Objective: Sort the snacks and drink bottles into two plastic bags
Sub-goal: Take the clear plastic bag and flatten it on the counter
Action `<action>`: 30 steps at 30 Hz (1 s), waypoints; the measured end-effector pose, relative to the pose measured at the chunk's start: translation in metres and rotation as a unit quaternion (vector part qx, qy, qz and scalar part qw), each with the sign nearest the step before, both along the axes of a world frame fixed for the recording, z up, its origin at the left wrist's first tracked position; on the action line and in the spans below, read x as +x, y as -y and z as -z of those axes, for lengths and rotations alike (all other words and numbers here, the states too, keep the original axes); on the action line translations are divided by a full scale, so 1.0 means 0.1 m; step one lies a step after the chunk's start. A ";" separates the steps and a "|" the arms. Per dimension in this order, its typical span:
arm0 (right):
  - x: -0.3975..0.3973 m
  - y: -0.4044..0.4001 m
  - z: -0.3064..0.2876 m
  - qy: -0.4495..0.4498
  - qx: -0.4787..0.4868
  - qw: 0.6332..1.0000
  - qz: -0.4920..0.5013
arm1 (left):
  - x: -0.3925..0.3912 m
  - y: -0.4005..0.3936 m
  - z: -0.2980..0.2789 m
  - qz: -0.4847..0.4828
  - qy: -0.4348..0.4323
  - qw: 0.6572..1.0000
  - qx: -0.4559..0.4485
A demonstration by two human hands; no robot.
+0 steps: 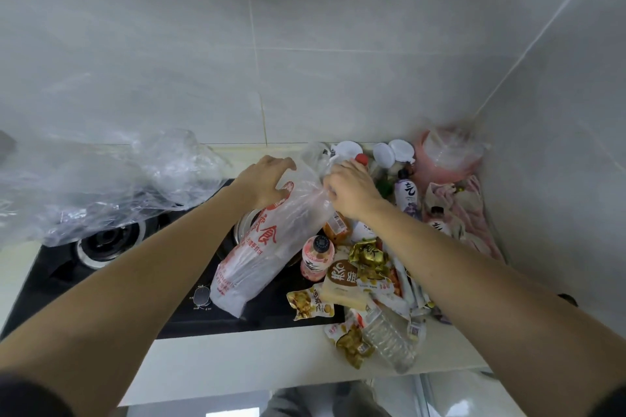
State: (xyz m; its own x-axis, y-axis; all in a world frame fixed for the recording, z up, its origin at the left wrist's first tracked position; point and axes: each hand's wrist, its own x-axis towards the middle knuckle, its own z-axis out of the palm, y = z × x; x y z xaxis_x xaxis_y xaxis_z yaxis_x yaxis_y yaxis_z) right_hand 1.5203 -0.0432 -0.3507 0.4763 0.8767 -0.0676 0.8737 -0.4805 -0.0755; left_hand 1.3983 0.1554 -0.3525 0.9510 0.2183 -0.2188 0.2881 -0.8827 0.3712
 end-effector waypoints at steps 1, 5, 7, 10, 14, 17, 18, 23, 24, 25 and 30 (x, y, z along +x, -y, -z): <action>-0.02 -0.01 -0.01 -0.008 0.011 1.000 -0.004 | 0.00 0.00 0.00 0.004 0.004 1.000 -0.022; -0.09 0.00 -0.05 -0.007 0.031 0.999 -0.033 | 0.14 -0.04 0.07 0.030 -0.031 0.997 -0.056; -0.11 0.06 -0.03 -0.001 0.043 0.998 -0.045 | 0.22 0.00 0.09 0.064 -0.052 0.996 -0.023; -0.09 0.18 0.02 0.009 0.072 0.996 -0.055 | 0.28 0.11 0.03 0.097 -0.092 0.989 0.056; -0.10 0.26 0.01 0.042 0.048 0.997 -0.052 | 0.23 0.11 0.06 0.090 -0.120 0.978 0.147; -0.08 0.31 -0.01 0.046 0.048 0.997 -0.041 | 0.15 0.10 0.00 0.073 -0.121 0.973 0.180; -0.08 0.32 -0.01 0.040 0.047 0.997 -0.036 | 0.12 0.09 -0.03 0.053 -0.110 0.977 0.176; -0.13 0.31 -0.07 -0.024 0.099 0.995 0.007 | -0.11 -0.02 -0.23 -0.030 -0.091 0.977 0.192; -0.15 0.30 -0.10 -0.038 0.116 0.992 0.019 | -0.16 -0.04 -0.26 -0.037 -0.094 0.974 0.200; -0.17 0.29 -0.13 -0.052 0.131 0.990 0.025 | -0.23 -0.07 -0.29 -0.044 -0.099 0.972 0.210; -0.29 0.26 -0.23 -0.119 0.083 0.989 -0.021 | -0.72 -0.26 -0.26 0.019 -0.082 0.944 0.318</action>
